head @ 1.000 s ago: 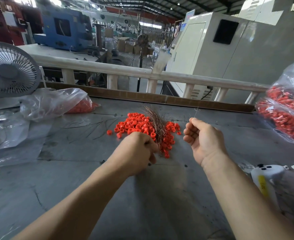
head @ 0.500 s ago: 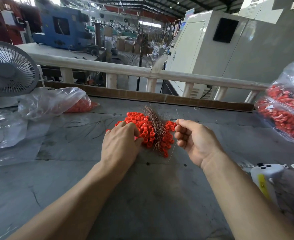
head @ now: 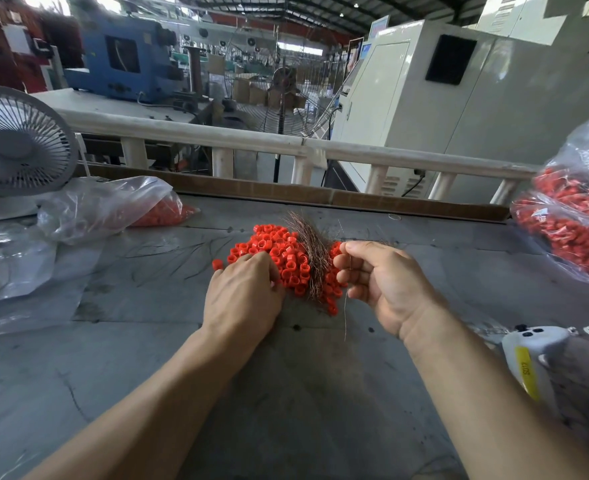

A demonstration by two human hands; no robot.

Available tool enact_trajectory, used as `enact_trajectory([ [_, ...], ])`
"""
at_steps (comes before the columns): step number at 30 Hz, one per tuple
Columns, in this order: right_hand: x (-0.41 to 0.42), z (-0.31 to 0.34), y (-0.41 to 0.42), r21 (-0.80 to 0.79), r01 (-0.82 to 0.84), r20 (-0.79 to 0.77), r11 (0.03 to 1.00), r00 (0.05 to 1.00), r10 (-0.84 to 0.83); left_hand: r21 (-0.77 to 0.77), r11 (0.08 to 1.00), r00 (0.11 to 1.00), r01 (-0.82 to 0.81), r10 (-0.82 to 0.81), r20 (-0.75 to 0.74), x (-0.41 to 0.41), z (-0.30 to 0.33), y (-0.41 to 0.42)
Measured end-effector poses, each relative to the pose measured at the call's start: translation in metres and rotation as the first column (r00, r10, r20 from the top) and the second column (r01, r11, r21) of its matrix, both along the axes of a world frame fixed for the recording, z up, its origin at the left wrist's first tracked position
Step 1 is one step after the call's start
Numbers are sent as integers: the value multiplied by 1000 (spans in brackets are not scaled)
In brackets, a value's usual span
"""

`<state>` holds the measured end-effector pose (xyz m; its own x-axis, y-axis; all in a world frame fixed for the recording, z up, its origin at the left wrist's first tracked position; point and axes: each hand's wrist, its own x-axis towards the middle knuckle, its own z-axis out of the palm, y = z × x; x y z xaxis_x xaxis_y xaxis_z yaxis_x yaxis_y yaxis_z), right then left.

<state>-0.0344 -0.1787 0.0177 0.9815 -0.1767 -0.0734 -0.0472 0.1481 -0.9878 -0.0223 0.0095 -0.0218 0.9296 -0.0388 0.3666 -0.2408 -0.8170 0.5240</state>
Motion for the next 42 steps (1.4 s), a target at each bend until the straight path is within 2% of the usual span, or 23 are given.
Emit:
enact_trajectory([
  [3, 0, 0, 0, -10, -13, 9, 1000, 1000, 13, -52, 999, 1000, 3, -4, -23, -1, 1, 1],
  [6, -2, 1, 1, -31, -63, 14, 998, 998, 63, -185, 982, 998, 24, -34, -46, -2, 4, 2],
  [9, -4, 2, 6, -53, -140, 19, 989, 990, 141, -348, 934, 996, 77, -87, -13, -4, 10, -1],
  [12, -7, 1, 13, -68, -175, 44, 982, 983, 178, -410, 905, 994, 112, -100, 50, -8, 14, -5],
  [17, -6, -4, 16, -109, -115, 57, 987, 991, 122, -344, 925, 986, 164, -158, 46, -11, 13, -9],
  [23, -4, -7, 12, -123, -49, 15, 991, 999, 51, -150, 982, 993, 114, -118, -20, -6, 6, -2],
  [34, -3, -8, 13, -136, -42, 48, 990, 998, 49, 102, 972, 976, 212, -215, 26, 3, 1, -12],
  [39, -3, -7, 13, -131, -35, 57, 991, 997, 43, 118, 970, 975, 214, -219, 34, 2, 0, -12],
  [42, -4, -7, 13, -119, -41, 60, 992, 997, 48, -3, 979, 978, 204, -204, 44, 1, -1, -12],
])
